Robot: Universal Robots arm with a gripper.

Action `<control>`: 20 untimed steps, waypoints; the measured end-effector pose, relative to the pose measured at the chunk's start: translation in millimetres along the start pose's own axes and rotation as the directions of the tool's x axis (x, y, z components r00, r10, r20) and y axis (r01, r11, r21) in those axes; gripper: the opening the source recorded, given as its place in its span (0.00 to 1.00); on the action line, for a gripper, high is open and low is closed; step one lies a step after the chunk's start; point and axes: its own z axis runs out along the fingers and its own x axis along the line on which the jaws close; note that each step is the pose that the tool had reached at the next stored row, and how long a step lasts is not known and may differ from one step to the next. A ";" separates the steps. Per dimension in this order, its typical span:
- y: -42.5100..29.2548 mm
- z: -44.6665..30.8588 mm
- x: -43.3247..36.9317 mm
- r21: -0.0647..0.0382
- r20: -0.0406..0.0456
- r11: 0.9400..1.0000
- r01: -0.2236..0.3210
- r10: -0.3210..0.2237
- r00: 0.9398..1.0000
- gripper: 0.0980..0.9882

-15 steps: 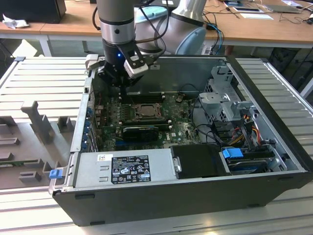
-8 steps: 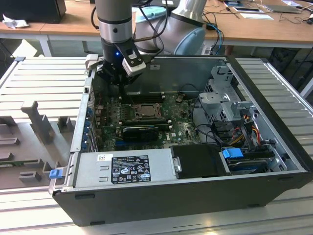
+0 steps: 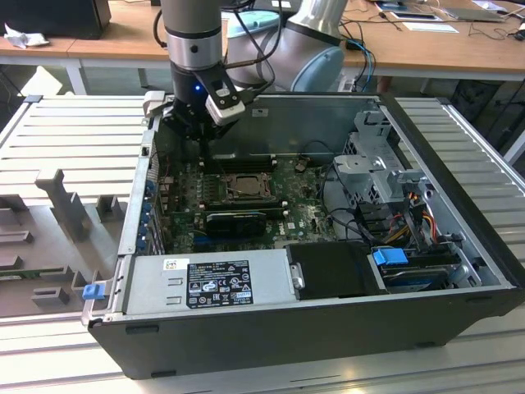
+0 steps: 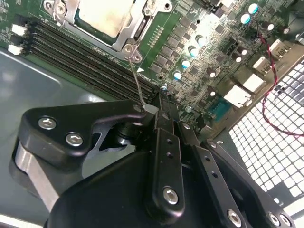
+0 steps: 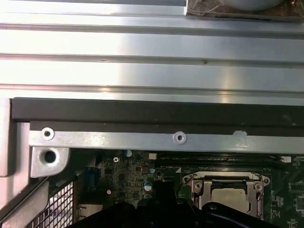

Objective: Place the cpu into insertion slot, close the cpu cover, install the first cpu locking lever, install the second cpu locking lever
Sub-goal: 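Install the first cpu locking lever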

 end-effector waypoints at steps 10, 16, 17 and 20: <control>-0.4 0.3 -20.2 0.000 0.000 1.000 0.000 0.000 1.000 0.01; -0.7 0.6 -34.2 0.000 0.000 1.000 0.000 0.000 1.000 0.01; -0.8 0.7 -36.2 0.000 0.000 1.000 0.000 0.000 1.000 0.01; -0.9 1.0 -41.3 0.000 0.000 1.000 0.000 0.000 1.000 0.01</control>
